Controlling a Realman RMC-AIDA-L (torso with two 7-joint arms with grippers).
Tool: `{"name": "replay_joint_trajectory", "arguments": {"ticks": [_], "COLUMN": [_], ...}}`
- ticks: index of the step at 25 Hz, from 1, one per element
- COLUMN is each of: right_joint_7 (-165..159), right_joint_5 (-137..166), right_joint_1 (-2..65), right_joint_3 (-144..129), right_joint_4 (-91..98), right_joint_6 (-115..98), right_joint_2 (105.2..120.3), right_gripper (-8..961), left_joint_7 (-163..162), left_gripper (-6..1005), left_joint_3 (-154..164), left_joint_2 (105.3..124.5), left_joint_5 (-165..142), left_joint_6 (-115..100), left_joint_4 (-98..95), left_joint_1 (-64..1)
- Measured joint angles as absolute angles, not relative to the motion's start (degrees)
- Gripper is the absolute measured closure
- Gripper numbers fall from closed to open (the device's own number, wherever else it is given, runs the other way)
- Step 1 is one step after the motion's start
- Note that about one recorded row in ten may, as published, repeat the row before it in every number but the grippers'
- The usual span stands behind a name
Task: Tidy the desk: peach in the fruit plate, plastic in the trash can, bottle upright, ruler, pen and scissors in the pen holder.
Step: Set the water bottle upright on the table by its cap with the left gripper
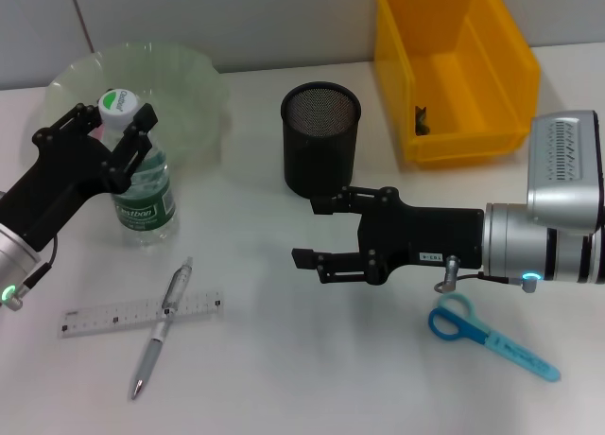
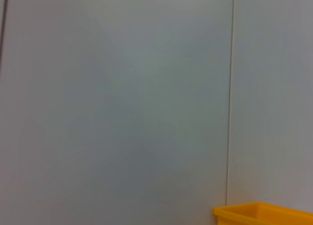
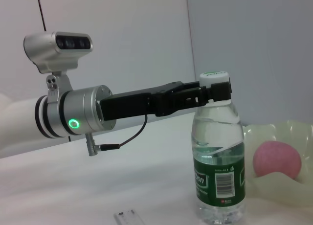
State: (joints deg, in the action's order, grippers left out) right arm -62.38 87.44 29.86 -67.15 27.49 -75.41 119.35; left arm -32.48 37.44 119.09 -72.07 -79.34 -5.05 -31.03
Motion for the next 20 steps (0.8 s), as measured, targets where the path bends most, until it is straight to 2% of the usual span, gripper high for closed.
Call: {"name": "replay_joint_trajectory", "arguments": {"ticks": [20], "right_joint_7": [-62.6], "right_joint_5": [87.5], "right_joint_1": [29.9], "right_joint_3": [-67.2], "right_joint_4": [27.5], "right_joint_6": [-75.4], "right_joint_2": [119.35], "right_gripper": [169], "left_joint_7": [-33.0], "left_gripper": [488], "left_joint_3": [36.0], "left_joint_2": [118.91], "left_joint_5": [-72.1], "left_joint_6": [-79.6], "left_joint_4": [-4.2], "left_joint_1": [-30.1]}}
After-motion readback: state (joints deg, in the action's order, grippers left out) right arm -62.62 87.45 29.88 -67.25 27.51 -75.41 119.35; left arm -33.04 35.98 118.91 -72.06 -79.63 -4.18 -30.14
